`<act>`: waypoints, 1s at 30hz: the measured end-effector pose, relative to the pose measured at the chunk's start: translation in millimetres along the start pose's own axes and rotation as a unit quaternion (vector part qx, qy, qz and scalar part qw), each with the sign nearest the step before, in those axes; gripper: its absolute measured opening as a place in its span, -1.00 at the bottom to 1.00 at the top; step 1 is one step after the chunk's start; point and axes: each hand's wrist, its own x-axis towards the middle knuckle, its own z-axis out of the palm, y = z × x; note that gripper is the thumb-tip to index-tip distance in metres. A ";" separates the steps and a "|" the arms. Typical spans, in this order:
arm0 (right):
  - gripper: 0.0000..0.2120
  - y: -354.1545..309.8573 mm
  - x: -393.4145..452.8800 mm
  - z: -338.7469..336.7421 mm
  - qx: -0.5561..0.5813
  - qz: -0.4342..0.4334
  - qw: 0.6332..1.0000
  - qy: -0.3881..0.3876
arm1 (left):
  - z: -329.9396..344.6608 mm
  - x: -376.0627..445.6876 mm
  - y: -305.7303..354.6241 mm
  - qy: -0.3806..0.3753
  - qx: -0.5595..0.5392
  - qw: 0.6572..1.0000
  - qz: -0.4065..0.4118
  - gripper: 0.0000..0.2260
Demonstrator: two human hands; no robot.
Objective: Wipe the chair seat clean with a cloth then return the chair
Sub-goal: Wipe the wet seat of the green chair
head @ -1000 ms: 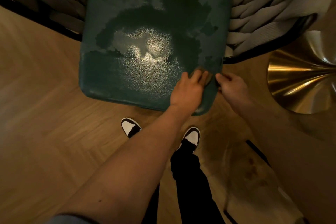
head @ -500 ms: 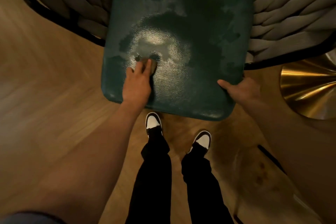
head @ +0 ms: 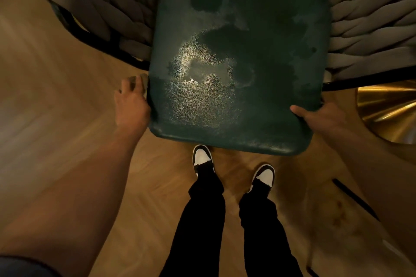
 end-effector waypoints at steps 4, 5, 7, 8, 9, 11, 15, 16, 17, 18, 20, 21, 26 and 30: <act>-0.24 -1.4 -5.6 -0.1 0.012 0.020 1.000 -0.006 | -1.7 9.1 -1.0 0.024 -0.065 0.998 0.009 -0.42; -0.26 -1.7 -7.1 -0.8 0.023 0.021 0.999 -0.012 | 0.3 10.0 3.9 0.015 -0.086 0.996 0.007 -0.43; -0.31 -1.8 -9.9 -4.3 0.049 0.011 0.999 -0.021 | 6.5 9.2 15.3 0.000 -0.119 0.993 -0.003 -0.47; -0.31 -1.4 -11.0 -7.2 0.069 0.008 0.997 -0.027 | 9.7 9.1 20.2 0.000 -0.127 0.992 -0.014 -0.48; -0.29 0.4 -9.9 -9.9 0.092 0.011 0.995 -0.034 | 10.5 8.6 25.8 0.003 -0.132 0.991 -0.022 -0.48; -0.16 11.4 -1.2 -13.8 0.130 0.016 0.990 -0.044 | 13.6 7.2 33.8 0.007 -0.128 0.992 -0.022 -0.49; -0.17 45.0 33.0 -12.9 0.162 0.008 0.984 -0.075 | 13.0 -0.4 76.9 -0.006 -0.128 0.992 0.023 -0.50; -0.20 47.9 35.9 -14.7 0.158 0.007 0.984 -0.087 | 12.9 -4.4 94.6 -0.011 -0.129 0.991 0.035 -0.50; -0.17 49.1 37.5 -17.1 0.163 0.011 0.983 -0.088 | 13.4 -8.7 113.7 -0.018 -0.128 0.991 0.046 -0.50; -0.09 51.4 40.6 -18.5 0.166 0.019 0.983 -0.080 | 14.0 -13.3 133.5 -0.028 -0.127 0.990 0.055 -0.50; 0.05 57.6 50.3 -19.2 0.184 0.035 0.979 -0.077 | 16.0 -22.2 172.0 -0.050 -0.130 0.989 0.053 -0.48; 0.07 54.7 47.8 -21.6 0.191 0.040 0.977 -0.080 | 16.7 -26.6 190.5 -0.059 -0.131 0.988 0.047 -0.47; -0.31 24.2 11.0 -36.7 0.254 0.038 0.959 -0.119 | 20.1 -44.3 271.0 -0.091 -0.130 0.985 0.069 -0.44; -0.43 21.3 13.0 -40.6 0.289 0.036 0.945 -0.151 | 24.6 -57.0 322.8 -0.115 -0.128 0.981 0.095 -0.42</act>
